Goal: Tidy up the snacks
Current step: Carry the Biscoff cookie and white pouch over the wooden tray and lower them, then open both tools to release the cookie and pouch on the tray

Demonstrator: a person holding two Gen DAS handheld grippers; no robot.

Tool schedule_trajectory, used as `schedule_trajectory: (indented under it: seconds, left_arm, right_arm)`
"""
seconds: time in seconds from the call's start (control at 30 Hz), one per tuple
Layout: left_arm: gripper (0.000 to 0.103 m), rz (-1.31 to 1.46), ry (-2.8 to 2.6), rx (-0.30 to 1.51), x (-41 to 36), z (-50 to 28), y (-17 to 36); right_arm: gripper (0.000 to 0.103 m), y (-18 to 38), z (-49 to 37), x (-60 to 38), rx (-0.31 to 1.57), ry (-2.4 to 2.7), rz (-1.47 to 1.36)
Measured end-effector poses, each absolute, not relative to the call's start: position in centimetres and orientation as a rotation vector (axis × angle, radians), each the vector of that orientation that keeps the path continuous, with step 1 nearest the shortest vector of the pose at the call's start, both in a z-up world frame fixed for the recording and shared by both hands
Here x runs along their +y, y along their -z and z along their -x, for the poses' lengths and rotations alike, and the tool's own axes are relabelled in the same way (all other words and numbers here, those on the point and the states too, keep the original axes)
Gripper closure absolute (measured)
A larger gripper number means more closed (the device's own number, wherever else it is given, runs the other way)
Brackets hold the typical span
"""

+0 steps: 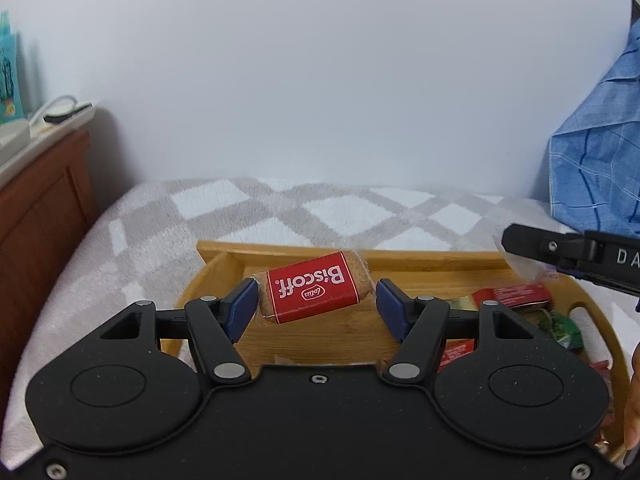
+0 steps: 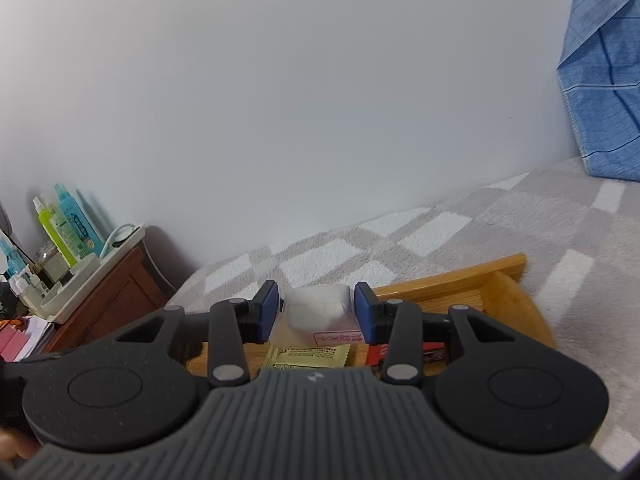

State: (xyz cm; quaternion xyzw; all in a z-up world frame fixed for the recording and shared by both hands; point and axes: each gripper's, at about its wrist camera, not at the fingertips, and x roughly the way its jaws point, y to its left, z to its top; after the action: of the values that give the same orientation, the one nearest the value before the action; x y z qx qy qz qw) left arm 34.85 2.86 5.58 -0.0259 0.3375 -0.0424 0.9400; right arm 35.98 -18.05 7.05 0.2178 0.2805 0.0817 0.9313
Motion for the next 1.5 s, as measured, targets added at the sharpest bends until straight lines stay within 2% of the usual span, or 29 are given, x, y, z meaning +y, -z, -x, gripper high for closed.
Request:
schedule_trajectory:
  seconds: [0.47,1.5]
  left_arm:
    - [0.040,0.029,0.090,0.731,2.5,-36.4,-2.4]
    - [0.039,-0.035,0.091,0.767,1.8,-36.8,-1.9]
  right_arm:
    - [0.057,-4.7,-39.7,-16.2,0.657,-0.139,-0.384]
    - [0.055,-3.8,-40.3,-16.1,0.710,-0.113,-0.394]
